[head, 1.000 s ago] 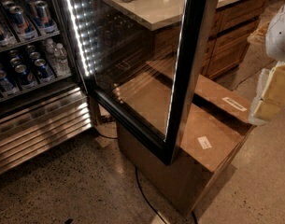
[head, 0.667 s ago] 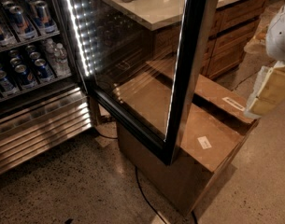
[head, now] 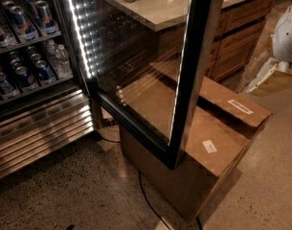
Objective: Close right fridge door
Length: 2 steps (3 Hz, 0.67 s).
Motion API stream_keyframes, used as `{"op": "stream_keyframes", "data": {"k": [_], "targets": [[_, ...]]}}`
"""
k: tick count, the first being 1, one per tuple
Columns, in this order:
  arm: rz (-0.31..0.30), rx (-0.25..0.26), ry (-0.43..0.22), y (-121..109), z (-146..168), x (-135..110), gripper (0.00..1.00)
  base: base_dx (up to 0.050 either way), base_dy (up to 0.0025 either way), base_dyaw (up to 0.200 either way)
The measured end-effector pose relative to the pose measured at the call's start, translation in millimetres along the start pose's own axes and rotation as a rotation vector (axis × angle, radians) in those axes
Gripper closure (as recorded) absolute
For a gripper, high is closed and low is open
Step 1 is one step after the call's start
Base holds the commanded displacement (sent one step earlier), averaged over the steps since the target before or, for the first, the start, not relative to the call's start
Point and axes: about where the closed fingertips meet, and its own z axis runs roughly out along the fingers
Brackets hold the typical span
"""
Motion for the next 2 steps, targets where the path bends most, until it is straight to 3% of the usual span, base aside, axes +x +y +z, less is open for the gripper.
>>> {"op": "stream_keyframes", "data": {"k": [1,2], "targets": [[0.000,0.000,0.000,0.0,0.0,0.0,0.88,0.000,0.00000,0.000],[0.000,0.000,0.000,-0.1,-0.1,0.0,1.00,0.000,0.00000,0.000]]}}
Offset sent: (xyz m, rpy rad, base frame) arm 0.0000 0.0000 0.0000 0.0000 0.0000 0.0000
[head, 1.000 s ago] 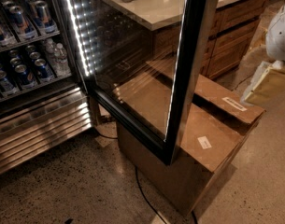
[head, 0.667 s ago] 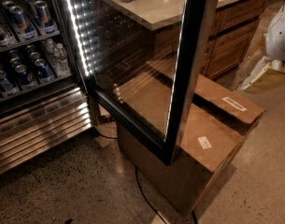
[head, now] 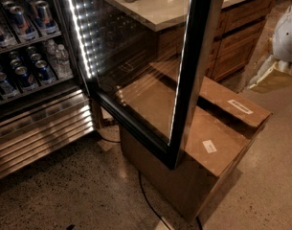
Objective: Close right fridge door
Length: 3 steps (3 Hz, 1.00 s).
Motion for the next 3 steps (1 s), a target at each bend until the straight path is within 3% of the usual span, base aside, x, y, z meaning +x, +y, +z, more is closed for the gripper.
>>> {"op": "stream_keyframes", "data": {"k": [1,2,3], "targets": [[0.003,0.004,0.000,-1.3,-0.6,-0.2,1.00,0.000,0.00000,0.000],[0.019,-0.026,-0.007,-2.2,18.9,3.9,1.00,0.000,0.00000,0.000],[0.024,-0.097,-0.006,6.8,58.7,6.0,1.00,0.000,0.00000,0.000]]}}
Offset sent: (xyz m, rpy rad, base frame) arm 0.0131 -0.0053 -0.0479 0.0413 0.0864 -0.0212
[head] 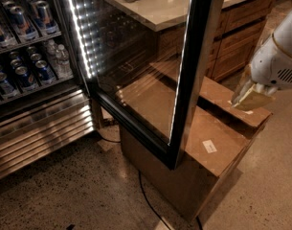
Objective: Close right fridge door
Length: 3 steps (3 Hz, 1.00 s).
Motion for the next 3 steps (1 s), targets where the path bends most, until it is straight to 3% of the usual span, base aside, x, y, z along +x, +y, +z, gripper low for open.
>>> {"op": "stream_keyframes", "data": {"k": [1,2,3], "targets": [[0.000,-0.059,0.010,7.9,33.6,2.8,1.00,0.000,0.00000,0.000],[0.000,-0.059,0.010,7.9,33.6,2.8,1.00,0.000,0.00000,0.000],[-0.021,-0.092,-0.069,6.6,33.3,4.9,1.00,0.000,0.00000,0.000]]}}
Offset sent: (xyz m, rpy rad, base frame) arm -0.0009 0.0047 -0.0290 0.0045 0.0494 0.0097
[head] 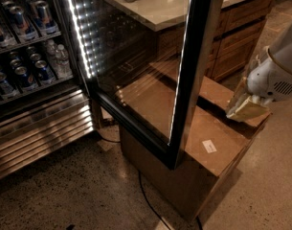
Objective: Close right fridge door
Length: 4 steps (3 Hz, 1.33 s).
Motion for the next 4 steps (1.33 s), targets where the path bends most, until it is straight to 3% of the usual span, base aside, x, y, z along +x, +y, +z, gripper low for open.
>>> {"op": "stream_keyframes", "data": {"k": [1,2,4], "targets": [[-0.043,-0.050,-0.125,-2.6,-1.5,1.8,1.00,0.000,0.00000,0.000],[-0.043,-0.049,-0.125,-2.8,-1.5,1.7,1.00,0.000,0.00000,0.000],[-0.064,0.076,-0.112,-4.1,-2.2,0.0,1.00,0.000,0.00000,0.000]]}}
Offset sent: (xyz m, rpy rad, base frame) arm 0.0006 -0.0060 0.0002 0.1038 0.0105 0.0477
